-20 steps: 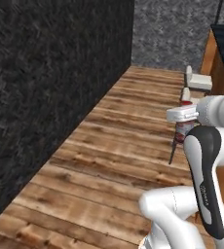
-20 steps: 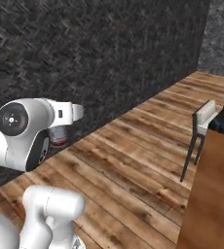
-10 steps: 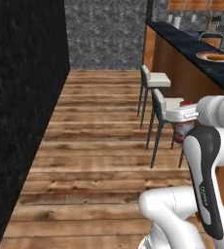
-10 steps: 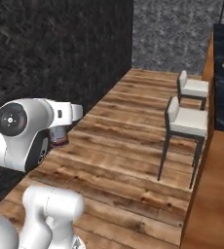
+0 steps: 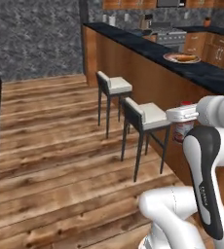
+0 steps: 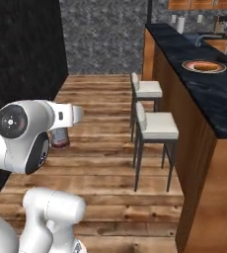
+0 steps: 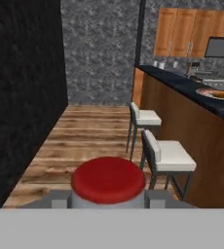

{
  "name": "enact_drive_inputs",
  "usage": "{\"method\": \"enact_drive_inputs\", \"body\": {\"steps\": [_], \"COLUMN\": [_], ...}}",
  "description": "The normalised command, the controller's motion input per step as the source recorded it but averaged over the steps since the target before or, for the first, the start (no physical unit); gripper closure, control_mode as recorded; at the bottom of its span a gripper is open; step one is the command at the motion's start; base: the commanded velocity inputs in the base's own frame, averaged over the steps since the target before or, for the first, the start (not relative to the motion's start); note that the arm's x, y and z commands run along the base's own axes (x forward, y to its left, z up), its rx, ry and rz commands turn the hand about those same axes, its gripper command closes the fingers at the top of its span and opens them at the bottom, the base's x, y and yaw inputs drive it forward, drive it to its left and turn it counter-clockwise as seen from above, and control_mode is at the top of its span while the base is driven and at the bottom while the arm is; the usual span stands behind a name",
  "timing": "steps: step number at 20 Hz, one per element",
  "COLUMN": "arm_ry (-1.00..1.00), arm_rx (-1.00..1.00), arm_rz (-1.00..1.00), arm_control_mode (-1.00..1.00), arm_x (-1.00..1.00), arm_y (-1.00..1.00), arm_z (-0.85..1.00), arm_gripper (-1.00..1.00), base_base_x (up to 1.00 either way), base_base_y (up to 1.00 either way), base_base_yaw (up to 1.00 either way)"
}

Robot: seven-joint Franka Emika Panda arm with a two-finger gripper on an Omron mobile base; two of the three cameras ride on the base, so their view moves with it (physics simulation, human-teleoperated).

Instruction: Move the hot dog bun to the plate on the dining table and place the condiment next to that plate. Then navigate to the fridge and take the sausage and place it on the plate as well.

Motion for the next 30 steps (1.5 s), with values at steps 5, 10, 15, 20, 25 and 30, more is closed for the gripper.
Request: {"method": "enact_drive_inputs", "body": {"steps": [5,10,15,20,25,30], "arm_ry": [0.0,0.0,0.0,0.0,0.0,0.0], "arm_rx": [0.0,0.0,0.0,0.0,0.0,0.0], "arm_rz": [0.0,0.0,0.0,0.0,0.0,0.0], "arm_control_mode": [1.0,1.0,1.0,1.0,1.0,1.0], "arm_x": [0.0,0.0,0.0,0.0,0.0,0.0], "arm_y": [0.0,0.0,0.0,0.0,0.0,0.0], "arm_z": [0.0,0.0,0.0,0.0,0.0,0.0], "arm_gripper": [1.0,1.0,1.0,1.0,1.0,1.0], "base_base_x": [0.81,0.66,0.54,0.45,0.31,0.27], "base_base_y": [0.72,0.79,0.78,0.77,0.74,0.73], "base_base_yaw": [-0.57,-0.56,-0.55,-0.55,-0.53,-0.51]}}
